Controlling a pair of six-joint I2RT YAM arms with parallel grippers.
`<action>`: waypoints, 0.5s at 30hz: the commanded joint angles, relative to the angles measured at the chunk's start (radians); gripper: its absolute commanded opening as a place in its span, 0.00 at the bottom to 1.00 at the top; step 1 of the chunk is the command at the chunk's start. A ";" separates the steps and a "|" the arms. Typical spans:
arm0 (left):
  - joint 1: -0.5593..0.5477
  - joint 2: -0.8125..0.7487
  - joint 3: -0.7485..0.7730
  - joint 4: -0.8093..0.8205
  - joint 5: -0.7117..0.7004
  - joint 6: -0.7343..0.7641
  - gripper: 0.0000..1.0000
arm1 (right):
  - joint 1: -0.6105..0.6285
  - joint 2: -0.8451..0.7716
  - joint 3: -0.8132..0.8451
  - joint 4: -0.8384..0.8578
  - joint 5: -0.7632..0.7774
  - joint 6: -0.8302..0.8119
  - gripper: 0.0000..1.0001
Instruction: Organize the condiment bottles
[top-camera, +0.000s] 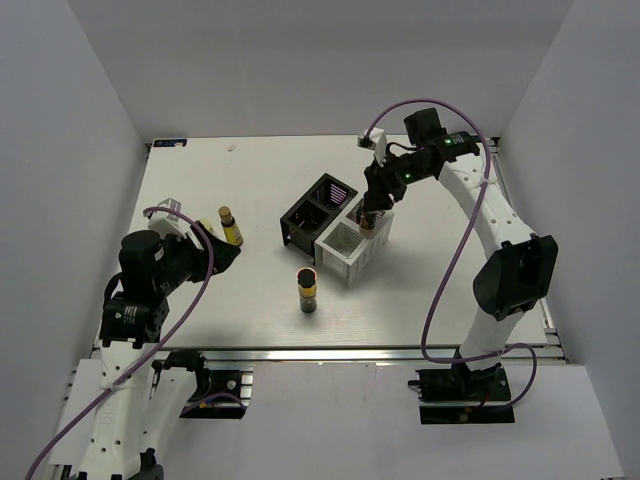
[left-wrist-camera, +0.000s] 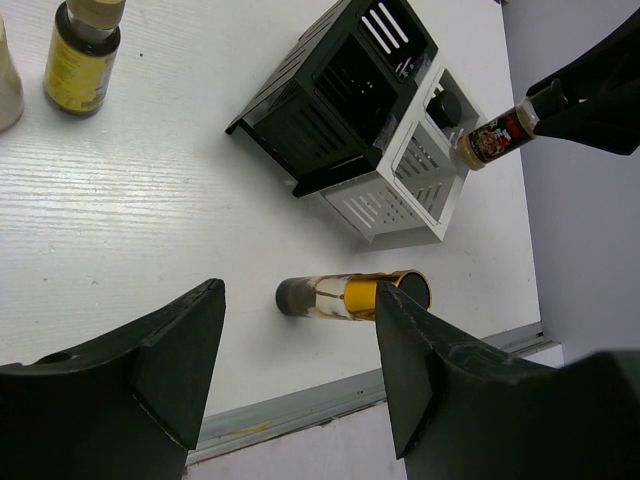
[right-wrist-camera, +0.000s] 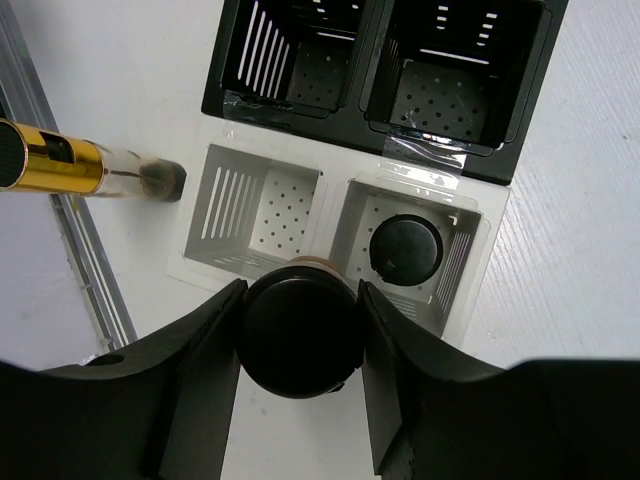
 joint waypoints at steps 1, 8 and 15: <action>0.003 -0.010 0.001 0.002 0.003 0.007 0.71 | 0.003 -0.002 0.013 0.003 -0.028 0.011 0.00; 0.003 -0.011 0.006 -0.003 0.000 0.007 0.71 | 0.004 0.020 0.013 0.067 0.055 0.062 0.00; 0.003 -0.017 0.012 -0.012 -0.008 0.007 0.71 | 0.004 0.055 0.033 0.086 0.114 0.074 0.00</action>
